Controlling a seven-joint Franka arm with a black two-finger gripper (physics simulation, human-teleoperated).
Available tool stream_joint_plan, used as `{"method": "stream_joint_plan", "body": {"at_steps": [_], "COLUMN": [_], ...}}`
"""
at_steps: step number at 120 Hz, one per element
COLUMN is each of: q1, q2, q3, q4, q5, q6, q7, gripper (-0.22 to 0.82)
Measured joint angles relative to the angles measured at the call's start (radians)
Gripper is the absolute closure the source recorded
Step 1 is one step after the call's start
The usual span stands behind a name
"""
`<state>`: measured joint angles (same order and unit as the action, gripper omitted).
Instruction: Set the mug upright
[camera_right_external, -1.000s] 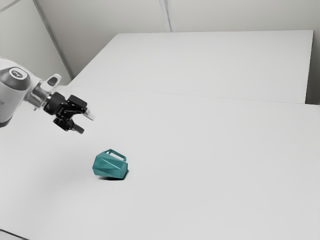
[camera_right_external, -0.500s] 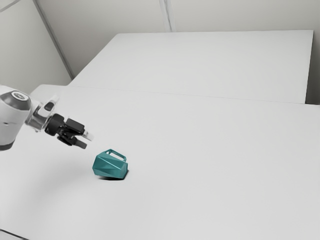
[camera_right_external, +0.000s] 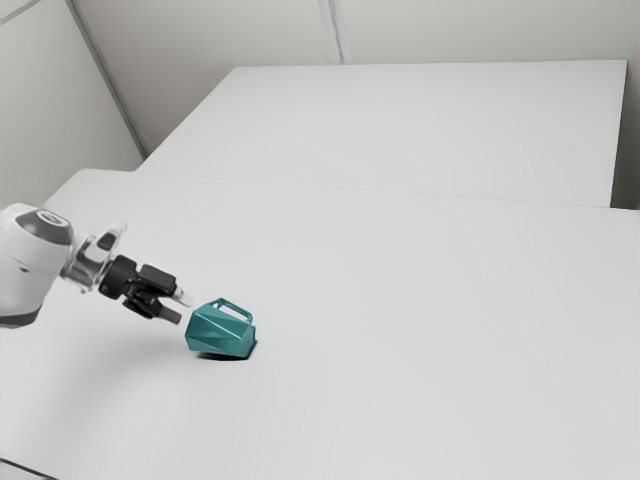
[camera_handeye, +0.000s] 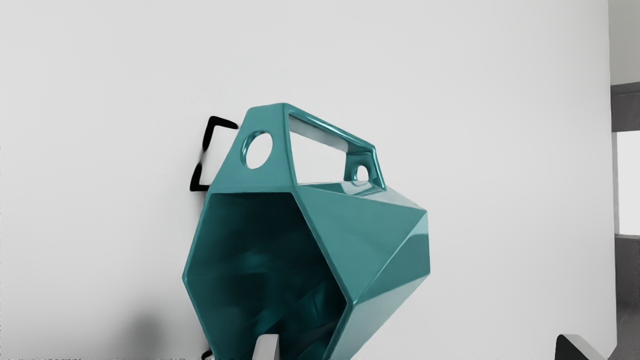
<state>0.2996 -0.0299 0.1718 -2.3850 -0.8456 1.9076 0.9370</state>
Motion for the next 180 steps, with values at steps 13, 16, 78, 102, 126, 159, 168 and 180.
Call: {"method": "stream_joint_plan", "body": {"at_steps": [13,16,78,102,126,159,168,180], "q1": [0.0,0.0,0.005,0.004,-0.008,-0.001,-0.002,-0.002], "q2": [0.019,0.024,0.074,0.086,0.093,0.095,0.094,0.09], "q3": [0.0,0.0,-0.014,-0.045,-0.058,-0.058,-0.058,-0.06], "q4": [-0.001,-0.001,-0.002,-0.002,-0.003,-0.02,-0.021,-0.021], "q5": [-0.002,-0.003,-0.109,-0.131,-0.147,-0.171,-0.173,-0.175], "q6": [0.01,0.013,0.021,0.02,0.021,0.02,0.02,0.021], "q7": [0.002,0.003,0.052,0.074,0.089,0.104,0.107,0.11], "gripper": [0.0,0.0,0.0,0.0,0.06,0.42,0.53,0.62]}}
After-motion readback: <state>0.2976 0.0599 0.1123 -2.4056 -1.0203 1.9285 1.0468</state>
